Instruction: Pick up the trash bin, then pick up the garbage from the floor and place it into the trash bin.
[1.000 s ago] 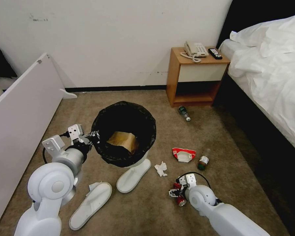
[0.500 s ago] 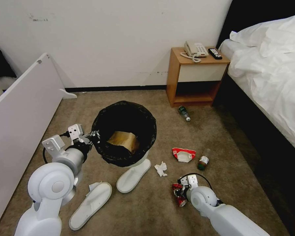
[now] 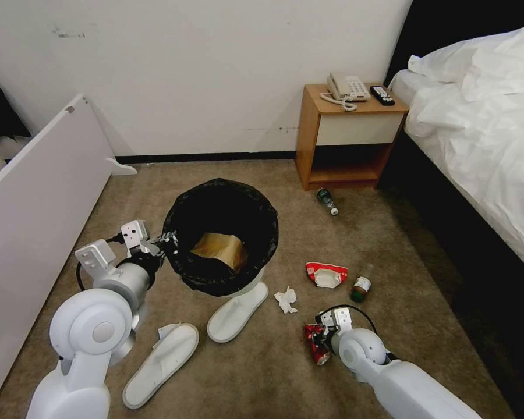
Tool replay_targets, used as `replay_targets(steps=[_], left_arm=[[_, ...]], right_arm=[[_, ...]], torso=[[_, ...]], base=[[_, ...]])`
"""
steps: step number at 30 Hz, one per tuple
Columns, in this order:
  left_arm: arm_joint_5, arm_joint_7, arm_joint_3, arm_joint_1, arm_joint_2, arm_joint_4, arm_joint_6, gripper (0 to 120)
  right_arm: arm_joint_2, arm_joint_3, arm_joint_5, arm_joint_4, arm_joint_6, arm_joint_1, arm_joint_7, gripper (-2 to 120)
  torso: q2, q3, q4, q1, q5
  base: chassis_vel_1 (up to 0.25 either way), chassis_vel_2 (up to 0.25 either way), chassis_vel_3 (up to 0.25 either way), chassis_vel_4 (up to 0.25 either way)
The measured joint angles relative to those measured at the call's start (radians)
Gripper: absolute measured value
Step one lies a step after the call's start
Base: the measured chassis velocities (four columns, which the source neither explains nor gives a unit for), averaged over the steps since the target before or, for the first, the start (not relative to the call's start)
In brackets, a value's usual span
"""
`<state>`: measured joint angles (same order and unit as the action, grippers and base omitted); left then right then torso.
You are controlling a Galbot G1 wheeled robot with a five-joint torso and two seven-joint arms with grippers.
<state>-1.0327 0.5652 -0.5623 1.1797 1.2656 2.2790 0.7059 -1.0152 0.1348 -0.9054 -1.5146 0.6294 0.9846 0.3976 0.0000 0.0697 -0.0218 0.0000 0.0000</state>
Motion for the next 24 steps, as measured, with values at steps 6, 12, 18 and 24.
replay_targets(steps=[6, 12, 18, 24], left_arm=[[-0.001, 0.000, -0.002, 0.002, -0.002, 0.000, 0.000, 4], [-0.001, 0.001, -0.001, 0.006, -0.001, -0.003, 0.000, 4], [-0.008, 0.003, 0.003, 0.007, -0.004, -0.003, 0.001, 4], [-0.020, 0.009, 0.010, 0.005, -0.013, -0.002, 0.008, 4]], right_arm=[[0.018, -0.035, 0.013, -0.047, -0.010, -0.002, -0.006, 22], [0.038, -0.099, 0.026, -0.128, -0.022, -0.003, -0.014, 22], [0.067, -0.191, 0.035, -0.235, -0.038, 0.001, -0.054, 22], [0.088, -0.258, 0.058, -0.322, -0.063, -0.003, -0.105, 22]], torso=[[0.000, 0.000, 0.0000, 0.000, 0.0000], [0.000, 0.000, 0.0001, 0.000, 0.0000], [0.000, 0.000, 0.0000, 0.000, 0.0000], [0.000, 0.000, 0.0000, 0.000, 0.0001]], base=[[0.000, 0.000, 0.000, 0.000], [0.000, 0.000, 0.000, 0.000], [0.000, 0.000, 0.000, 0.000], [0.000, 0.000, 0.000, 0.000]])
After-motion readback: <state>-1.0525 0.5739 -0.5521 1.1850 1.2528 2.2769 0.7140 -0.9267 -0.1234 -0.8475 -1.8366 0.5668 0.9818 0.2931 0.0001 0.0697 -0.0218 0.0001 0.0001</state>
